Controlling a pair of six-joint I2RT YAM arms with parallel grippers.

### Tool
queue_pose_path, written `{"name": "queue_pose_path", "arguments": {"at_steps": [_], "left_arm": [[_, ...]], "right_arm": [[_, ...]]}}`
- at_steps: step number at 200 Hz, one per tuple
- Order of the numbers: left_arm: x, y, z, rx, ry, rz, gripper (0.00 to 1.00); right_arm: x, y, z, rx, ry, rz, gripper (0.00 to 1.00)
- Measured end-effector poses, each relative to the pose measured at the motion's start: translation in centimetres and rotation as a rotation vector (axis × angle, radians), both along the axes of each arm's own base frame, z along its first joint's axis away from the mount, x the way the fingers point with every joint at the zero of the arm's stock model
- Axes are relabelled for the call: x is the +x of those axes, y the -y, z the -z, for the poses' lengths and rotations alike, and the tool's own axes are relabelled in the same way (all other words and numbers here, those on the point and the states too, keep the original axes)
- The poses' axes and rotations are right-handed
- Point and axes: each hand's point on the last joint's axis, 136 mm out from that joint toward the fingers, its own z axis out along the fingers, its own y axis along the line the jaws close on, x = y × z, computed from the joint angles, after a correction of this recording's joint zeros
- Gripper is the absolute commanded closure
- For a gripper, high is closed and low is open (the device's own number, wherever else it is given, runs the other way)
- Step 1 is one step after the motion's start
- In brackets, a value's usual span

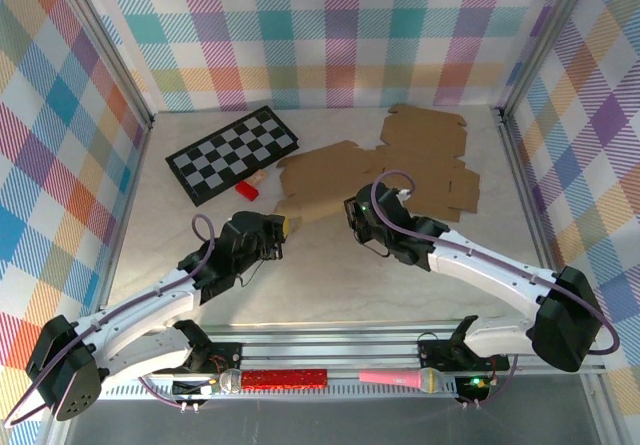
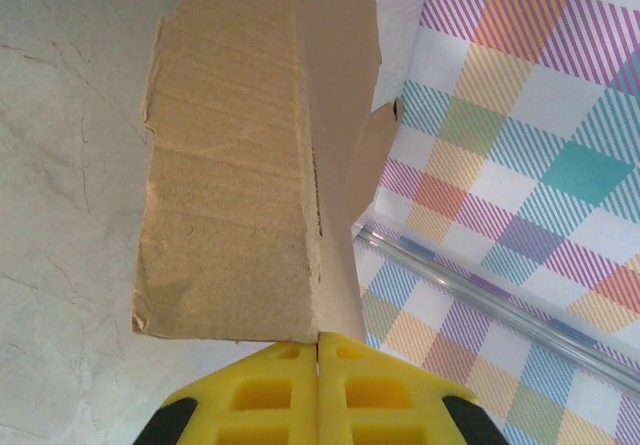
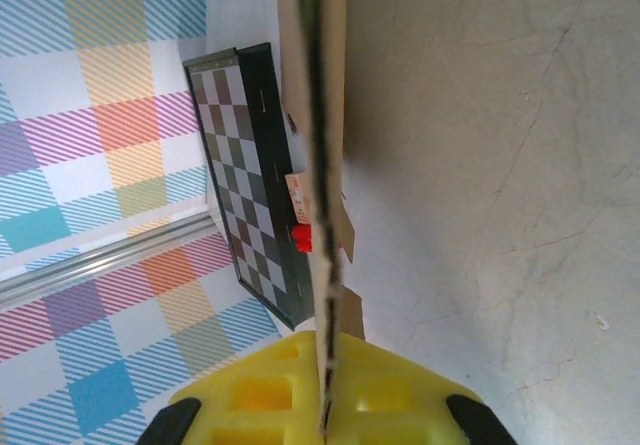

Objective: Fold the paper box

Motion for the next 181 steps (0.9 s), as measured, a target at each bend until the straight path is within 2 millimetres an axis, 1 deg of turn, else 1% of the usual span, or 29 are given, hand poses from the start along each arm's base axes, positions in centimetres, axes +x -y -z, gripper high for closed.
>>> {"name": "queue_pose_path", "arguments": {"at_steps": [4, 8, 11, 12, 20, 26, 34, 46, 53, 64, 65, 67, 69, 70, 75, 80, 89, 96, 108, 127, 146, 161, 175, 181], "left_arm": [[0.0, 0.0, 0.0, 0.0, 0.001, 0.002, 0.74], [0.0, 0.0, -0.1, 0.006, 0.005, 0.007, 0.64], [-0.1, 0.0, -0.1, 0.009, 0.003, 0.008, 0.54], [-0.1, 0.0, -0.2, 0.009, 0.003, 0.008, 0.54], [-0.3, 0.1, -0.4, 0.03, 0.002, 0.027, 0.37], [-0.4, 0.2, -1.0, 0.052, 0.005, 0.041, 0.28], [-0.5, 0.1, -2.0, 0.099, 0.009, 0.064, 0.22], [-0.5, -0.2, -4.3, 0.154, 0.034, 0.083, 0.18], [-0.5, -0.5, -6.3, 0.198, 0.064, 0.099, 0.17], [-0.7, -1.2, -9.7, 0.261, 0.118, 0.112, 0.17], [-0.7, -1.2, -9.9, 0.263, 0.121, 0.112, 0.17], [-0.7, -1.4, -10.4, 0.271, 0.129, 0.112, 0.17], [-0.8, -1.6, -11.0, 0.284, 0.141, 0.114, 0.17], [-0.8, -1.6, -11.2, 0.288, 0.145, 0.114, 0.17], [-1.0, -2.2, -12.5, 0.314, 0.168, 0.11, 0.17], [-1.1, -2.8, -13.8, 0.338, 0.192, 0.105, 0.17], [-1.6, -4.1, -15.4, 0.384, 0.222, 0.092, 0.17], [-1.9, -5.1, -16.3, 0.417, 0.24, 0.08, 0.17], [-2.5, -6.8, -17.1, 0.469, 0.255, 0.056, 0.18], [-3.1, -9.2, -17.2, 0.542, 0.248, 0.023, 0.19], [-3.4, -10.8, -17.0, 0.592, 0.221, 0.0, 0.21], [-3.5, -11.5, -16.7, 0.617, 0.199, -0.003, 0.21], [-3.3, -11.8, -16.3, 0.632, 0.169, 0.005, 0.21], [-3.3, -11.9, -15.9, 0.638, 0.149, 0.015, 0.21]], "right_arm": [[0.0, 0.0, -0.1, -0.004, 0.0, -0.002, 1.0], [0.2, 0.2, -0.3, -0.008, -0.001, -0.002, 1.0], [0.2, 0.2, -0.4, -0.012, 0.0, -0.005, 1.0], [0.3, 0.2, -0.4, -0.012, -0.001, -0.005, 1.0], [0.5, 0.2, -1.0, -0.019, 0.005, -0.017, 1.0], [0.8, 0.3, -1.7, -0.029, 0.013, -0.026, 1.0], [1.3, 0.4, -2.9, -0.033, 0.029, -0.038, 1.0], [2.3, 0.6, -5.6, -0.026, 0.065, -0.049, 1.0], [2.9, 0.7, -7.5, -0.018, 0.092, -0.055, 1.0], [3.7, 0.9, -10.8, -0.004, 0.135, -0.071, 1.0], [3.7, 0.9, -11.5, 0.0, 0.142, -0.075, 1.0], [3.8, 0.9, -11.7, 0.0, 0.147, -0.076, 1.0], [3.9, 0.9, -12.7, 0.002, 0.159, -0.081, 1.0], [3.9, 0.9, -12.7, 0.002, 0.159, -0.081, 1.0], [4.1, 1.1, -14.5, 0.006, 0.179, -0.088, 1.0], [4.2, 1.2, -15.8, 0.009, 0.196, -0.093, 1.0], [4.1, 1.2, -18.4, 0.014, 0.22, -0.113, 1.0], [3.7, 1.2, -19.9, 0.017, 0.225, -0.129, 1.0], [2.8, 1.4, -21.6, 0.017, 0.206, -0.153, 1.0], [0.9, 2.1, -22.8, -0.008, 0.143, -0.18, 1.0], [-0.7, 3.0, -22.9, -0.04, 0.07, -0.182, 1.0], [-1.2, 3.4, -21.8, -0.065, 0.015, -0.174, 1.0], [-0.6, 2.8, -20.0, -0.082, -0.038, -0.175, 1.0], [-0.1, 2.1, -18.9, -0.088, -0.065, -0.182, 1.0]]}}
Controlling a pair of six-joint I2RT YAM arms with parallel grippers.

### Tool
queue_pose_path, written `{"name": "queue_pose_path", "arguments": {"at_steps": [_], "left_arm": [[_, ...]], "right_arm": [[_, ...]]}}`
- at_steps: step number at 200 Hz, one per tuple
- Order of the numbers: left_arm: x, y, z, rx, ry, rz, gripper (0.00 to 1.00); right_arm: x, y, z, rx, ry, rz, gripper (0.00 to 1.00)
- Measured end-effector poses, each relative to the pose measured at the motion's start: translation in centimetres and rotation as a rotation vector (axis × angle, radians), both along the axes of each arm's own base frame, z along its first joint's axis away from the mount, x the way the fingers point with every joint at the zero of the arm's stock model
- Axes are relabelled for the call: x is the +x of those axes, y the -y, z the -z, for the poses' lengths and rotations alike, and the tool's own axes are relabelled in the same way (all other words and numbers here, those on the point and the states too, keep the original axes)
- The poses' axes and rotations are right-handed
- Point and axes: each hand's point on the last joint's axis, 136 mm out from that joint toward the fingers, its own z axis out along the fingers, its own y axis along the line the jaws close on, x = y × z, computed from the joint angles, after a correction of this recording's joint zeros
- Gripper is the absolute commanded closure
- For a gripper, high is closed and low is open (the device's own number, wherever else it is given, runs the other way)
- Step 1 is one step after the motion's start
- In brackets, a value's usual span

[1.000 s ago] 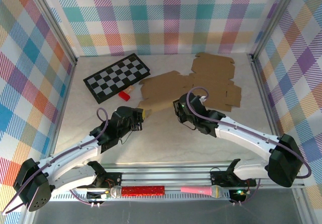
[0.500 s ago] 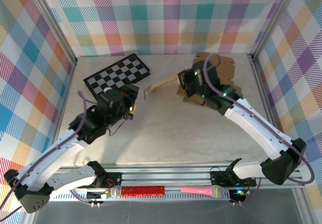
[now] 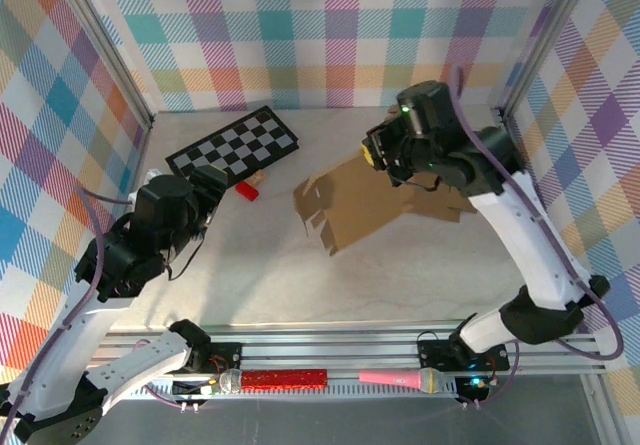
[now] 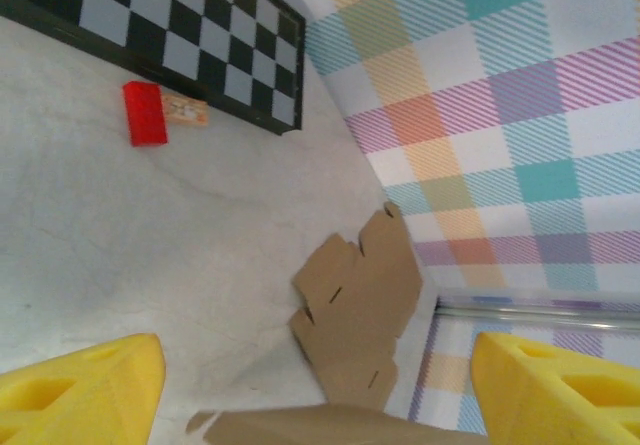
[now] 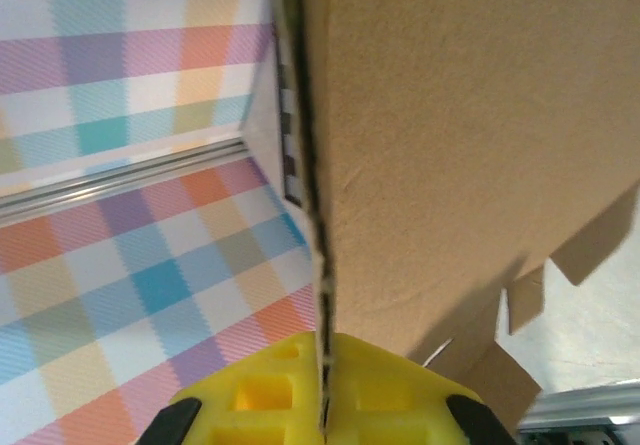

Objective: Fold the paper box

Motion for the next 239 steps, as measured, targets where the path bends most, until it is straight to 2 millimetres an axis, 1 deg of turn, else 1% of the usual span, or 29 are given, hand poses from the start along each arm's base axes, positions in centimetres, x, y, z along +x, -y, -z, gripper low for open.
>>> {"name": "queue_pose_path", "arguments": {"at_steps": [8, 23, 38, 42, 46, 53, 64, 78, 100, 108, 130, 153, 176, 182, 200, 213, 232, 239], "left_arm": [[0.2, -0.1, 0.4, 0.007, -0.025, 0.001, 0.21], [0.5, -0.3, 1.1, 0.029, -0.078, 0.01, 0.24], [0.8, -0.4, 2.4, 0.066, -0.14, 0.034, 0.28], [0.9, -0.4, 2.7, 0.073, -0.156, 0.038, 0.28], [0.8, -0.4, 3.0, 0.085, -0.171, 0.048, 0.29], [0.7, -0.4, 3.7, 0.105, -0.199, 0.064, 0.31], [0.4, -0.6, 4.7, 0.135, -0.231, 0.083, 0.34], [-0.1, -0.9, 6.2, 0.175, -0.271, 0.107, 0.4], [-1.3, -1.6, 9.0, 0.237, -0.337, 0.138, 0.46], [-1.6, -1.9, 10.1, 0.258, -0.363, 0.149, 0.46], [-2.2, -2.2, 12.4, 0.316, -0.414, 0.184, 0.48], [-2.6, -2.8, 14.4, 0.376, -0.458, 0.212, 0.51], [-2.8, -3.5, 16.2, 0.418, -0.493, 0.221, 0.54], [-2.8, -3.6, 16.7, 0.428, -0.502, 0.226, 0.56], [-2.8, -3.9, 17.9, 0.457, -0.519, 0.238, 0.6], [-2.7, -4.1, 18.8, 0.469, -0.527, 0.244, 0.63], [-2.5, -4.2, 20.3, 0.488, -0.53, 0.261, 0.64], [-2.4, -4.1, 20.8, 0.494, -0.528, 0.268, 0.66]], "right_arm": [[1.0, -1.2, 1.4, -0.008, -0.026, -0.01, 1.0], [3.8, -4.2, 4.5, -0.022, -0.066, -0.034, 1.0], [6.9, -7.1, 8.6, -0.041, -0.108, -0.063, 1.0], [7.3, -7.6, 9.4, -0.045, -0.115, -0.069, 1.0], [7.9, -8.3, 10.6, -0.05, -0.126, -0.079, 1.0], [8.6, -9.2, 12.2, -0.053, -0.139, -0.093, 1.0], [9.2, -10.2, 14.3, -0.051, -0.155, -0.117, 1.0], [9.3, -10.9, 16.0, -0.039, -0.165, -0.142, 1.0], [9.4, -11.9, 17.6, -0.001, -0.158, -0.171, 1.0], [9.4, -12.1, 18.3, 0.008, -0.16, -0.181, 1.0], [9.2, -12.6, 20.0, 0.025, -0.162, -0.204, 1.0], [9.3, -12.7, 21.3, 0.044, -0.151, -0.219, 1.0], [9.5, -12.8, 21.8, 0.064, -0.113, -0.249, 1.0], [9.5, -12.9, 21.9, 0.072, -0.098, -0.26, 1.0], [9.5, -13.2, 22.0, 0.099, -0.061, -0.293, 1.0], [9.7, -13.4, 22.1, 0.117, -0.03, -0.316, 1.0], [9.6, -13.8, 22.5, 0.142, 0.0, -0.344, 1.0], [9.5, -13.9, 22.6, 0.151, 0.008, -0.352, 1.0]]}}
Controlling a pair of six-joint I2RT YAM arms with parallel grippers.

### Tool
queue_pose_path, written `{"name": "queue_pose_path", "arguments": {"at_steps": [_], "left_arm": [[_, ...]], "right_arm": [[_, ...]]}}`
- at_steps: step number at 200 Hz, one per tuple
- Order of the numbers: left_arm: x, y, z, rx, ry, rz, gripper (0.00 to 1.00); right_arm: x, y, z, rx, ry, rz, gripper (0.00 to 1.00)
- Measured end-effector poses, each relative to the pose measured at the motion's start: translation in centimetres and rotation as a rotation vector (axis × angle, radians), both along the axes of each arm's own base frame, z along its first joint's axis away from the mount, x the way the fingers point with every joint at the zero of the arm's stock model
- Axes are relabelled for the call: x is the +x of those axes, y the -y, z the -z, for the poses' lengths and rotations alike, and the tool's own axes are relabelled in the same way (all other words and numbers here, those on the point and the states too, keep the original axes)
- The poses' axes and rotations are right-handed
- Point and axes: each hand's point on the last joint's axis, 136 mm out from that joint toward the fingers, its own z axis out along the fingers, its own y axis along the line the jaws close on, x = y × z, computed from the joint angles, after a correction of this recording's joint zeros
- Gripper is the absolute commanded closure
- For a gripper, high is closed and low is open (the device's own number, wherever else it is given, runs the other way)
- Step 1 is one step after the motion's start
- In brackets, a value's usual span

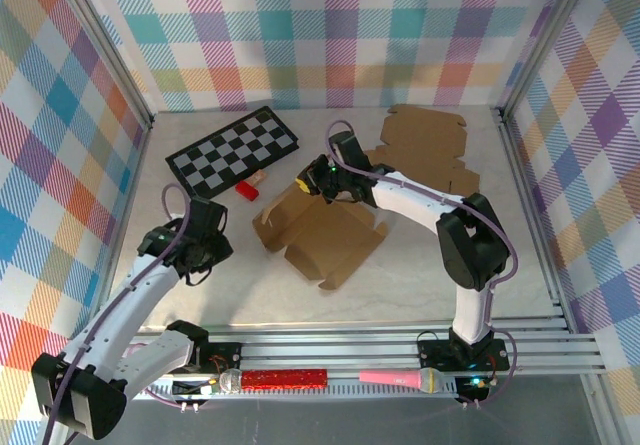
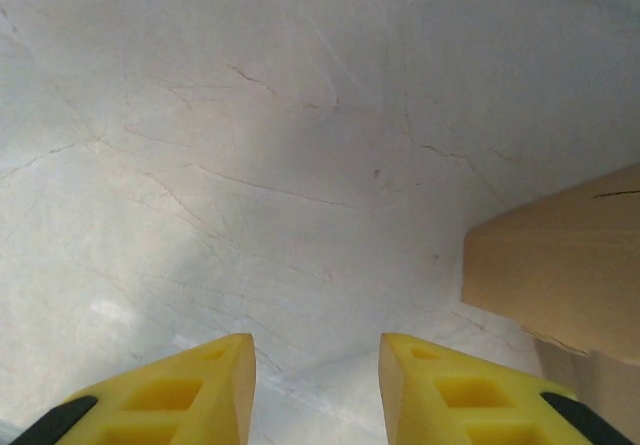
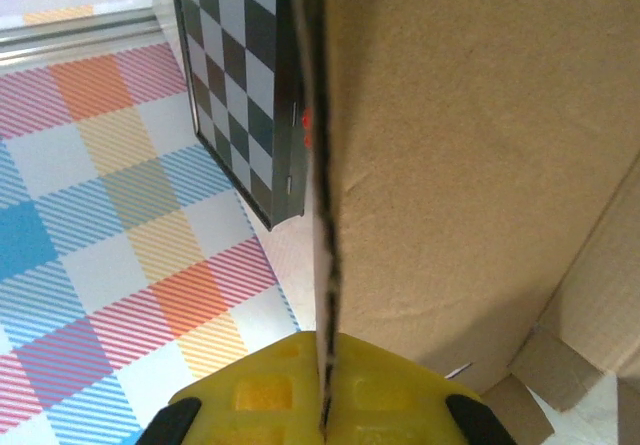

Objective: Fold the paper box

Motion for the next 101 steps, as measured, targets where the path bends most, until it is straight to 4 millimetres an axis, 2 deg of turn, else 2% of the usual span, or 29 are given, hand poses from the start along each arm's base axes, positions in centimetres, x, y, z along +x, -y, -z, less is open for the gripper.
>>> {"name": "queue_pose_path", "arguments": {"at_steps": [45, 101], "left_arm": [[0.8, 0.5, 3.3, 0.02, 0.053, 0.108, 0.61], [3.4, 2.9, 4.1, -0.022, 0.144, 0.244, 0.54]], "right_arm": [[-0.1, -0.4, -0.2, 0.044, 0.047, -0.041, 1.0], [-0.4, -0.8, -0.1, 0.081, 0.077, -0.072, 1.0]]}}
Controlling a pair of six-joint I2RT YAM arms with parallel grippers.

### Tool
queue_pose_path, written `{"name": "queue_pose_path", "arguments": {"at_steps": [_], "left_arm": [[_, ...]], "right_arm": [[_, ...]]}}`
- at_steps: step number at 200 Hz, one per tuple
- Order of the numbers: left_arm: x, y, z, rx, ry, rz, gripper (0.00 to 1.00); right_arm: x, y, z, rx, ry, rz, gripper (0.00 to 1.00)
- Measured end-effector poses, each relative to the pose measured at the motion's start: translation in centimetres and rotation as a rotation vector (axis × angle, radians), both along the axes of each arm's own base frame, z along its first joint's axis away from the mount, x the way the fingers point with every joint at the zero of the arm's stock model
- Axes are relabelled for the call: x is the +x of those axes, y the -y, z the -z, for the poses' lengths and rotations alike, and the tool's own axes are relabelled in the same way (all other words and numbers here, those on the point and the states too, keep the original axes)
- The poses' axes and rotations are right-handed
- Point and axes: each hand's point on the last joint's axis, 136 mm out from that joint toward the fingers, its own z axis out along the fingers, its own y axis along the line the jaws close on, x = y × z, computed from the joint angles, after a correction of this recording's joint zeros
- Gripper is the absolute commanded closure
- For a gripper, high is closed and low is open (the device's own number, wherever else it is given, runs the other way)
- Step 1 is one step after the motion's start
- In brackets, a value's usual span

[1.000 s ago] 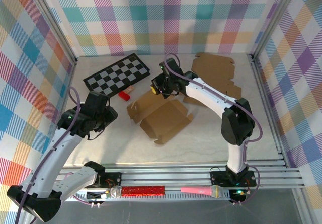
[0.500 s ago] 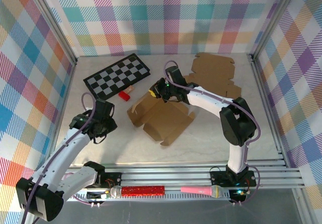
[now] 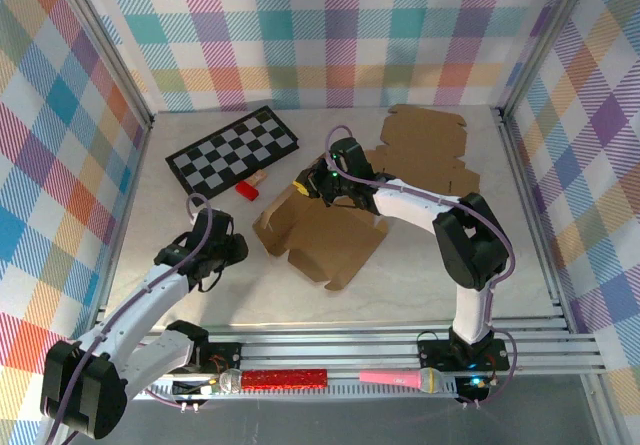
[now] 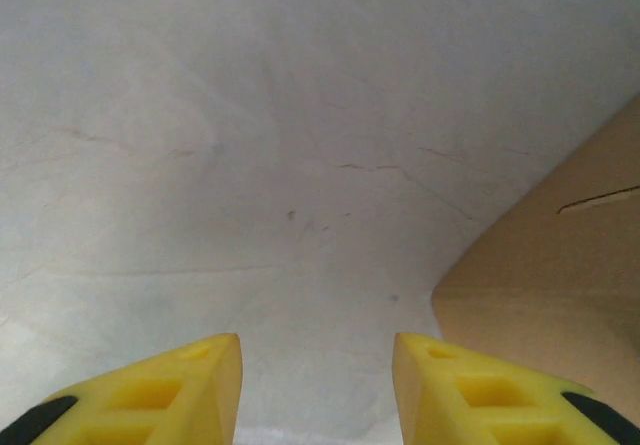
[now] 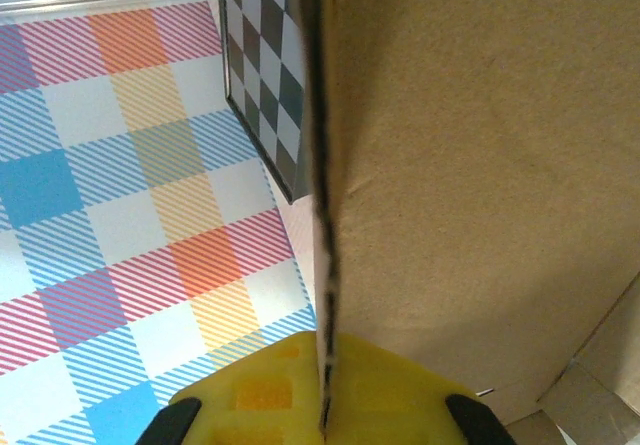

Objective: Fold the paper box

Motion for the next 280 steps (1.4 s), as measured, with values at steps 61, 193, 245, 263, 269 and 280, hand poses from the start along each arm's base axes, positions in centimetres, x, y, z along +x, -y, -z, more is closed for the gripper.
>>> {"name": "queue_pose_path", "arguments": {"at_steps": [61, 193, 245, 263, 269, 280], "left_arm": [[2.2, 2.2, 1.0, -0.02, 0.023, 0.113, 0.51], [2.8, 6.9, 1.2, -0.01, 0.075, 0.325, 0.49], [2.8, 7.9, 0.3, -0.025, 0.124, 0.345, 0.47], [2.6, 8.2, -0.5, -0.041, 0.154, 0.345, 0.47], [2.7, 8.2, -0.7, -0.045, 0.164, 0.344, 0.47], [2.7, 8.4, -1.0, -0.048, 0.176, 0.344, 0.46]], "right_arm": [[0.0, -0.3, -0.6, 0.027, 0.022, -0.014, 1.0], [0.4, -0.4, -0.6, 0.05, 0.036, -0.015, 1.0], [0.6, -0.2, -0.4, 0.059, 0.04, -0.009, 1.0], [0.5, -0.1, -0.2, 0.07, 0.045, -0.005, 1.0], [0.5, -0.1, 0.0, 0.075, 0.048, -0.004, 1.0], [0.4, 0.0, 0.3, 0.083, 0.053, 0.0, 1.0]]}}
